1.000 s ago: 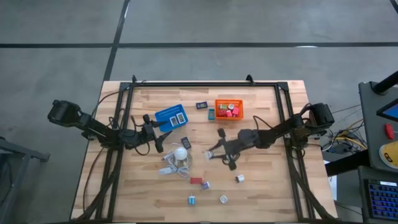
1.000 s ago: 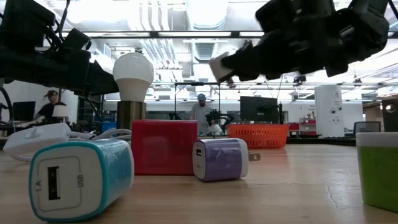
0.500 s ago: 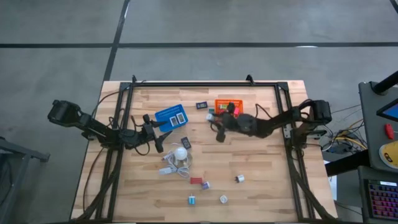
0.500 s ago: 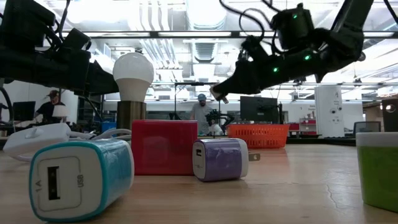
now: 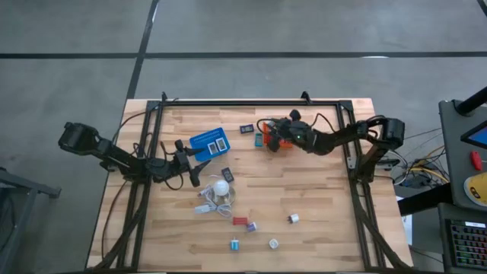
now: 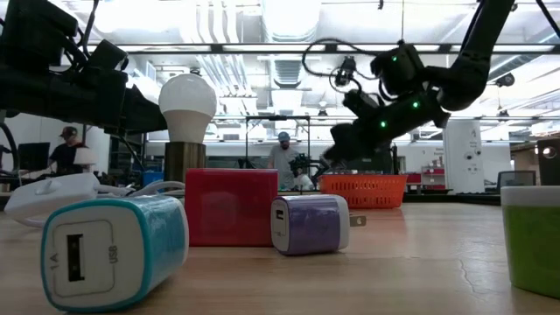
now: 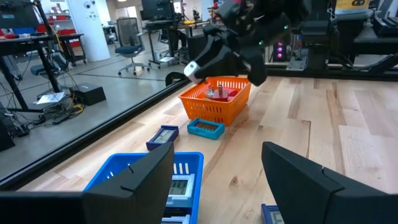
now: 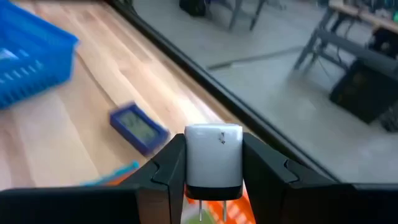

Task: Pick & Place Office items
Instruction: Put the top white charger adapter into the orange bin, then put the white charger adapter into the orange bin

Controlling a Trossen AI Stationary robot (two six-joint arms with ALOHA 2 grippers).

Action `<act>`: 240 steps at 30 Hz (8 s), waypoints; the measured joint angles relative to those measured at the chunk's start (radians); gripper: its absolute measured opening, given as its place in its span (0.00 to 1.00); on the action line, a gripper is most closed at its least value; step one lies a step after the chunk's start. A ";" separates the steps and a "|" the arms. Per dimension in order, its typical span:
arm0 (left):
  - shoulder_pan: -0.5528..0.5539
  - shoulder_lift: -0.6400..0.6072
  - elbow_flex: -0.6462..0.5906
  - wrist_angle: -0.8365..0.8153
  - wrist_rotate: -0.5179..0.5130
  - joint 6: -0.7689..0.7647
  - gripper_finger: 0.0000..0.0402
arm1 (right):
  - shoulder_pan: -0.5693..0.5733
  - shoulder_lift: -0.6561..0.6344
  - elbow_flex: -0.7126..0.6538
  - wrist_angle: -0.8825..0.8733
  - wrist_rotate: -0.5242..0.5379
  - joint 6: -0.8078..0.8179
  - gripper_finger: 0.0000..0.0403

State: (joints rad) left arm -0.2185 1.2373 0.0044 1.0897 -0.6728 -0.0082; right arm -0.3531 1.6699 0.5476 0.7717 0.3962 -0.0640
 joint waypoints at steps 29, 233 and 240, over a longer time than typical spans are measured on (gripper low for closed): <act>0.000 0.000 0.000 -0.011 0.000 0.000 0.62 | -0.010 -0.008 0.103 -0.384 -0.041 0.085 0.29; 0.000 0.008 0.001 -0.043 0.003 -0.042 0.62 | 0.545 0.070 -0.096 0.325 -0.626 -0.074 0.31; 0.000 0.008 0.001 -0.043 0.003 -0.042 0.62 | 0.417 0.070 -0.154 0.407 -0.708 -0.075 0.31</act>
State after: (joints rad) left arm -0.2185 1.2449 0.0051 1.0464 -0.6697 -0.0498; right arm 0.0639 1.7398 0.3932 1.1790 -0.3118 -0.1393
